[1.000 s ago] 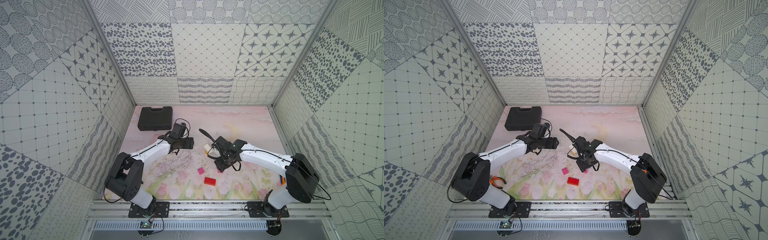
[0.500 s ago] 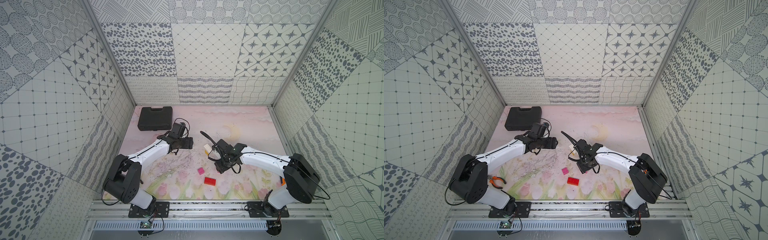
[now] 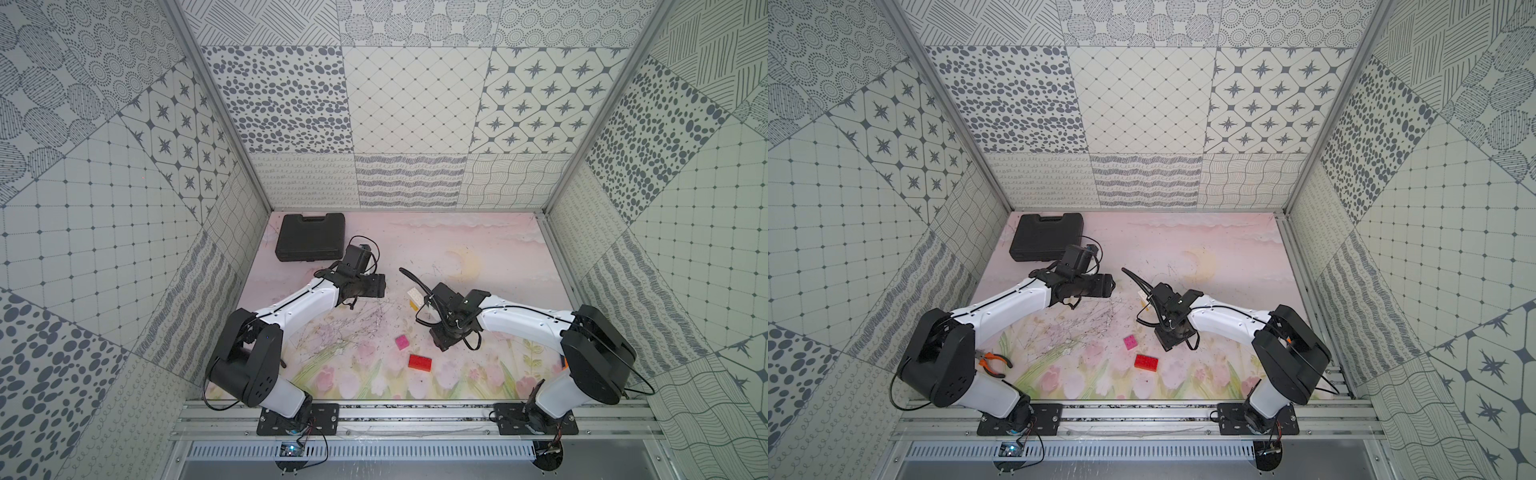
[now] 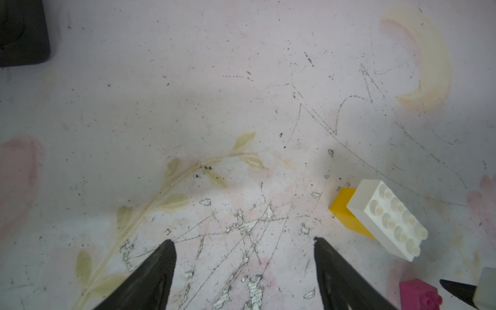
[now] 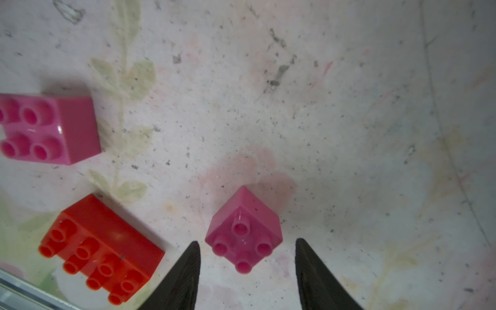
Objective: Assemble the letter f with lego
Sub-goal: Adjust the lego brick at the center of the board.
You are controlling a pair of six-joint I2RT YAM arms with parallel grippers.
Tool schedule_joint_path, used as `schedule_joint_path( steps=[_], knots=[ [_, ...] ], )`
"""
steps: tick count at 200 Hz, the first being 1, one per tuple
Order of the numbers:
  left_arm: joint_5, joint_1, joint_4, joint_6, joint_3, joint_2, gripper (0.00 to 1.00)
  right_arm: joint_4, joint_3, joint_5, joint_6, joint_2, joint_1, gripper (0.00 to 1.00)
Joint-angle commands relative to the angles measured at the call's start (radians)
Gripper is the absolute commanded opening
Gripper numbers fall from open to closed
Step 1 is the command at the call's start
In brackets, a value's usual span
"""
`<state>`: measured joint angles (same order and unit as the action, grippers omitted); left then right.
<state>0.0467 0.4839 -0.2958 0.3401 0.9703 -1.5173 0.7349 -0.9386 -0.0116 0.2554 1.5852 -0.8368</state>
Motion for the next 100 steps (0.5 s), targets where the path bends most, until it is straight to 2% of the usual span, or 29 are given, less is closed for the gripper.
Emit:
schedule_joint_path(
  steps=[1, 28, 100],
  knots=[
    [0.001, -0.001, -0.017, -0.008, 0.009, 0.0, 0.81, -0.027, 0.006, -0.019, 0.006, 0.02, -0.007, 0.58],
    [-0.005, -0.001, -0.019, -0.009, 0.006, 0.006, 0.81, -0.036, -0.002, -0.038, 0.006, 0.033, -0.007, 0.57],
    [-0.005, -0.001, -0.02, -0.007, -0.002, 0.008, 0.8, -0.074, -0.026, -0.047, 0.028, 0.06, -0.007, 0.43]
  ],
)
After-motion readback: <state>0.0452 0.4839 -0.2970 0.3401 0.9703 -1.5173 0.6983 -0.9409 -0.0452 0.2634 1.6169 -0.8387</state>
